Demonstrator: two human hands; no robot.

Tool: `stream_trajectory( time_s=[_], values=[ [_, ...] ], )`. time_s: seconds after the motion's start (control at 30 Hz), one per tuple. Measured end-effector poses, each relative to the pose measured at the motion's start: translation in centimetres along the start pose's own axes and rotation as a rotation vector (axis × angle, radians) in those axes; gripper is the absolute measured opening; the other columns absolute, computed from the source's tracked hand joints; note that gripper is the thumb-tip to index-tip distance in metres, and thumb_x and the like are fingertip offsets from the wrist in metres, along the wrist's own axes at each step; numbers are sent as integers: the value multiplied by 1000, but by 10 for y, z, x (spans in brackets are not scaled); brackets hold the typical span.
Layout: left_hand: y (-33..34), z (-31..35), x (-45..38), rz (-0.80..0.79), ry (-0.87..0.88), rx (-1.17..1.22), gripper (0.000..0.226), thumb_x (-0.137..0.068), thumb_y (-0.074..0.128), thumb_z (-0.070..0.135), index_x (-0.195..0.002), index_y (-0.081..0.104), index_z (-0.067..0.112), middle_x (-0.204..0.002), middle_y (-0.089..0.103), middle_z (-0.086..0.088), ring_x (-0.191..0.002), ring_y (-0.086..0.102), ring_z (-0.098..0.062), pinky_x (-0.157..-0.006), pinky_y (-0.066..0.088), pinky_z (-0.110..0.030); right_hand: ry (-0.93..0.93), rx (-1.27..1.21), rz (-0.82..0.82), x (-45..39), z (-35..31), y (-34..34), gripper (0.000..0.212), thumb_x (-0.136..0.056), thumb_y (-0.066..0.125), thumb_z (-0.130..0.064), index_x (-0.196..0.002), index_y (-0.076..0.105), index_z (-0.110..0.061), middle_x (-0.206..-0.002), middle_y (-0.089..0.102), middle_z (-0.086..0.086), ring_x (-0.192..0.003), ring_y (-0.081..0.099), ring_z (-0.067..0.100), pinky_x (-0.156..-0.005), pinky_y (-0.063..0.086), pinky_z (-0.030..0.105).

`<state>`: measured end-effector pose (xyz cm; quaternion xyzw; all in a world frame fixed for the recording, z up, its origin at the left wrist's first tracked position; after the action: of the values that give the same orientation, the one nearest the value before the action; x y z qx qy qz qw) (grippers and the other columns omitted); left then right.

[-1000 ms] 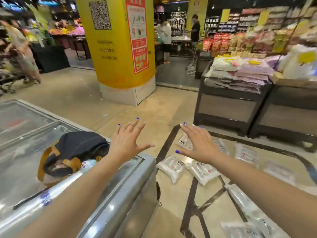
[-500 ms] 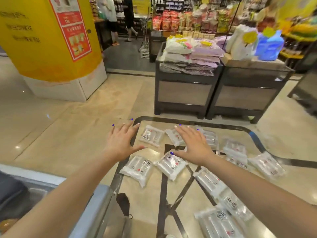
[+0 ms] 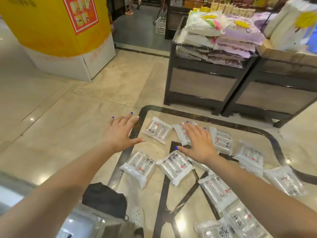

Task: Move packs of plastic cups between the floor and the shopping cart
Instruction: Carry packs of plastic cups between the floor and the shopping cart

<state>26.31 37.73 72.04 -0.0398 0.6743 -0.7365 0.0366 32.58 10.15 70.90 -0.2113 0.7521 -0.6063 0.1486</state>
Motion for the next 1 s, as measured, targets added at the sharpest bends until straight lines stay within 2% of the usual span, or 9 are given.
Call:
stream_trajectory(
  time_s=[0.1, 0.27, 0.33, 0.47, 0.57, 0.63, 0.7, 0.83, 1.0],
  values=[
    [21, -26, -39, -57, 7, -13, 102, -64, 27, 92, -151, 16, 39, -161, 15, 8, -145, 19, -20, -119, 10, -46, 34, -17, -29, -46, -1, 22, 91, -85, 51, -69, -155, 5, -36, -164, 10, -7, -151, 4, 21, -120, 2, 46],
    [72, -73, -108, -147, 36, -77, 117, -52, -3, 98, -151, 14, 39, -161, 14, 9, -145, 19, -19, -119, 11, -45, 84, -29, -104, -118, -4, 66, 88, -85, 50, -68, -155, 10, -33, -164, 9, -7, -150, 6, 23, -120, 3, 44],
    [93, -88, -129, -201, 43, -84, 120, -50, -5, 99, -152, 12, 39, -162, 12, 9, -146, 18, -18, -120, 11, -45, 73, -17, -109, -146, -7, 82, 90, -83, 45, -72, -155, 10, -32, -164, 10, -6, -149, 9, 24, -120, 5, 45],
    [137, -110, -165, -295, 55, -59, 104, -65, 20, 93, -153, 11, 37, -162, 11, 8, -146, 17, -19, -120, 12, -44, 79, -36, -104, -189, -7, 120, 89, -84, 50, -70, -155, 12, -33, -163, 12, -7, -149, 11, 25, -120, 7, 46],
    [183, -125, -189, -302, 55, -73, 116, -56, 1, 98, -152, 17, 35, -161, 18, 5, -144, 24, -22, -118, 17, -45, 110, -100, -125, -209, -1, 170, 89, -84, 55, -68, -155, 13, -34, -163, 13, -9, -149, 12, 23, -120, 8, 44],
    [229, -135, -201, -313, 47, -70, 121, -53, -6, 98, -152, 20, 35, -160, 22, 5, -143, 27, -22, -116, 20, -45, 127, -149, -158, -219, 9, 218, 89, -83, 50, -72, -155, 13, -34, -163, 10, -11, -149, 12, 22, -121, 10, 44],
    [283, -145, -212, -336, 24, -62, 123, -50, -11, 97, -152, 18, 35, -160, 21, 6, -143, 28, -22, -116, 22, -44, 125, -145, -188, -227, 23, 276, 91, -79, 36, -78, -155, 12, -34, -163, 8, -11, -150, 11, 22, -122, 11, 44],
    [421, -167, -217, -415, -33, -53, 130, -42, -21, 95, -153, 13, 36, -162, 16, 6, -143, 28, -25, -115, 24, -41, 187, -161, -288, -226, 50, 419, 99, -66, 16, -83, -154, 0, -39, -163, -1, -14, -151, 1, 20, -120, -1, 38],
    [616, -200, -188, -519, -127, -20, 133, -36, -20, 97, -153, 2, 38, -162, 8, 8, -146, 22, -17, -117, 22, -35, 260, -275, -364, -216, 74, 617, 91, -78, 36, -82, -145, -15, -46, -156, -15, -22, -151, 1, 18, -121, 0, 35]
  ],
)
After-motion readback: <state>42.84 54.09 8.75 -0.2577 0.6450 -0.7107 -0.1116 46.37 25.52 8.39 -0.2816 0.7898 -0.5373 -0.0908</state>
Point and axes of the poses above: each hand's wrist, its own x-axis away from the middle knuckle, its own y-axis out of the palm, z = x × y, the point moved 7 cm from there along -x, towards the middle knuckle
